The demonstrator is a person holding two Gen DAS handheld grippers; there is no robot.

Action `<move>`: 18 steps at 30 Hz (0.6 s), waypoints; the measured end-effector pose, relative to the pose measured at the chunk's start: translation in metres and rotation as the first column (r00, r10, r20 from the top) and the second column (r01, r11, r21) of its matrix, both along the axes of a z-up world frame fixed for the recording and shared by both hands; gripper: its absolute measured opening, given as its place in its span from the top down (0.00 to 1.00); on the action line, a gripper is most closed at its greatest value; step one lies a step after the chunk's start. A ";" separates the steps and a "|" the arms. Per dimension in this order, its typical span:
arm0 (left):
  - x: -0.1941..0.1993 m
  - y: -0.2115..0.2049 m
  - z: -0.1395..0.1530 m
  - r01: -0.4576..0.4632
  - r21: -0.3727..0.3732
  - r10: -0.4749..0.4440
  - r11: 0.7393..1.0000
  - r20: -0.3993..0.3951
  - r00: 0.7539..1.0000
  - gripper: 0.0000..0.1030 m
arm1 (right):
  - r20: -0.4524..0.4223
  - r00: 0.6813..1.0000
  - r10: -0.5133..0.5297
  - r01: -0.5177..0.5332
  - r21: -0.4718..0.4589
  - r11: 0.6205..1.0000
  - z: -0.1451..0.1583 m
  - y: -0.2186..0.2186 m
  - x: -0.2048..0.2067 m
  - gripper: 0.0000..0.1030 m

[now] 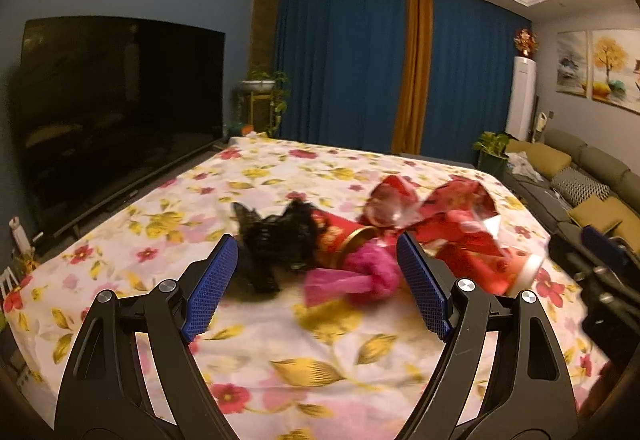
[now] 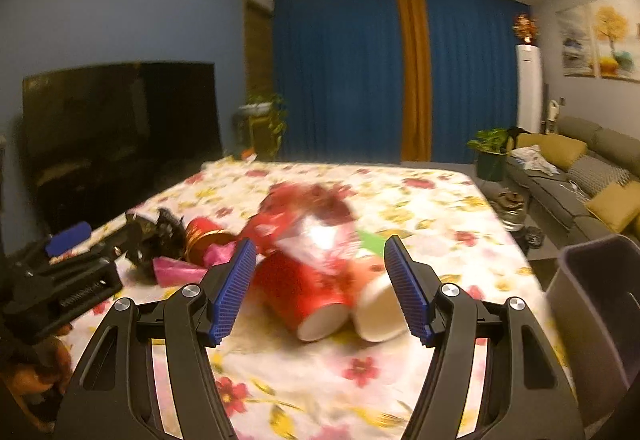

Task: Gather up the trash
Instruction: 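Move both open tools from the bin back to the trash on the bed, then grasp the red snack bag with the right tool while the left tool grasps the black plastic bag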

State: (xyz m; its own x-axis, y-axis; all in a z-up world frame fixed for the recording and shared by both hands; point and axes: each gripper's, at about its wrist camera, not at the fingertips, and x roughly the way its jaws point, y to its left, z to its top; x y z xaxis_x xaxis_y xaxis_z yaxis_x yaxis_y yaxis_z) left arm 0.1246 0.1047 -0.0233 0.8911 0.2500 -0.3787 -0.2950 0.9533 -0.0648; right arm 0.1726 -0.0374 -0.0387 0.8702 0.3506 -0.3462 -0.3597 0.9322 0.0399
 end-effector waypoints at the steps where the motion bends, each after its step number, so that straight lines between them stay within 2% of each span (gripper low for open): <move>1: -0.001 0.003 -0.001 -0.002 -0.004 0.002 1.000 0.000 1.000 0.22 | -0.005 1.000 0.008 -0.008 -0.012 1.000 -0.002 0.007 0.003 0.37; 6: 0.001 0.016 -0.005 -0.008 -0.027 0.007 1.000 -0.013 1.000 0.22 | -0.040 0.999 0.030 -0.032 -0.058 0.998 -0.013 0.031 0.024 0.42; 12: 0.006 0.024 -0.013 0.007 -0.040 -0.008 0.999 -0.026 1.000 0.22 | -0.085 0.996 0.025 -0.033 -0.094 0.995 -0.026 0.041 0.046 0.57; 14: 0.009 0.026 -0.016 0.018 -0.050 -0.020 0.999 -0.032 0.999 0.22 | -0.105 0.994 0.029 -0.039 -0.098 0.994 -0.030 0.044 0.052 0.69; 18: 0.014 0.034 -0.023 0.035 -0.099 -0.040 0.994 -0.045 0.998 0.22 | -0.123 0.991 0.043 -0.056 -0.104 0.993 -0.035 0.047 0.056 0.83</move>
State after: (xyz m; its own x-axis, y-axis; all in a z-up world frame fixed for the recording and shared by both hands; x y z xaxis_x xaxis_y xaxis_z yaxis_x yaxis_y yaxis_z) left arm 0.1384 0.1389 -0.0463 0.8800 0.1763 -0.4411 -0.2639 0.9536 -0.1453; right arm 0.2290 0.0093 -0.0741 0.8025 0.3472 -0.4853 -0.4040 0.9147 -0.0136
